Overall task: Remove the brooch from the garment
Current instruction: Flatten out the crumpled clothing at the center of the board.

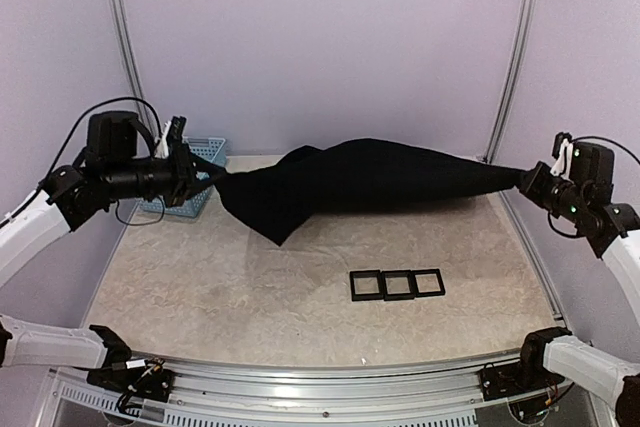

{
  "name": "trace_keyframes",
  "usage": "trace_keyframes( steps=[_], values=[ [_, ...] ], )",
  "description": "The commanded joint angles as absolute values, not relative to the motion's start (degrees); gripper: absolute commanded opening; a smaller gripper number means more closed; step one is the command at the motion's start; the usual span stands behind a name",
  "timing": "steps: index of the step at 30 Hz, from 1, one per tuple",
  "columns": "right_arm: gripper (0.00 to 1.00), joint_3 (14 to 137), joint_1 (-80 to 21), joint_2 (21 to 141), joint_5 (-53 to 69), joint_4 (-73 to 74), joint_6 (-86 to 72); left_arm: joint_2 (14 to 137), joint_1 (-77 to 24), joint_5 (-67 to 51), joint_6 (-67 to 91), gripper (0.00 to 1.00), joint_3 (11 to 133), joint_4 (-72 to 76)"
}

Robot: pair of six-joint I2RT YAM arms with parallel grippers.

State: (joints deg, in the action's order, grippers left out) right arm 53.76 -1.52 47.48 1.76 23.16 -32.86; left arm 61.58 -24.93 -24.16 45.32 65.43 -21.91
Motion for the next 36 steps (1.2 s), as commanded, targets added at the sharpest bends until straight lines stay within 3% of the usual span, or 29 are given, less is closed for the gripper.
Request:
trace_keyframes(
  steps=[1,11,16,22,24,27,29,32,36],
  values=[
    [0.00,42.53,-0.79,40.47,-4.14,34.48,-35.42,57.66,-37.47,-14.67,57.99,0.00,52.17,-25.82],
    [0.00,37.07,-0.79,45.76,-11.03,49.68,-41.95,66.47,-53.64,-17.56,66.93,0.00,47.27,-32.88],
    [0.00,35.46,-0.79,50.55,-8.39,48.10,-45.40,70.81,-55.89,-19.24,67.02,0.07,47.89,-33.41],
    [0.00,33.60,-0.74,52.65,-6.61,46.44,-46.55,71.11,-55.49,-20.04,65.37,0.24,49.13,-33.84],
    [0.18,33.16,-0.79,53.13,-6.53,46.50,-47.10,70.89,-54.41,-21.12,64.37,0.40,49.55,-33.98],
    [0.41,34.47,-0.78,53.20,-6.38,45.86,-46.37,70.09,-52.02,-20.23,63.06,0.80,51.09,-35.83],
    [0.55,36.57,-0.79,52.55,-6.90,45.47,-45.66,68.99,-49.16,-19.85,61.32,0.96,52.33,-36.60],
    [0.76,38.75,-0.79,50.97,-8.04,45.71,-44.63,67.59,-42.52,-19.80,58.04,0.99,54.26,-37.57],
    [0.88,40.54,-0.79,50.19,-8.37,47.81,-44.09,69.34,-36.30,-23.19,54.63,0.99,56.12,-39.54]
  ],
)
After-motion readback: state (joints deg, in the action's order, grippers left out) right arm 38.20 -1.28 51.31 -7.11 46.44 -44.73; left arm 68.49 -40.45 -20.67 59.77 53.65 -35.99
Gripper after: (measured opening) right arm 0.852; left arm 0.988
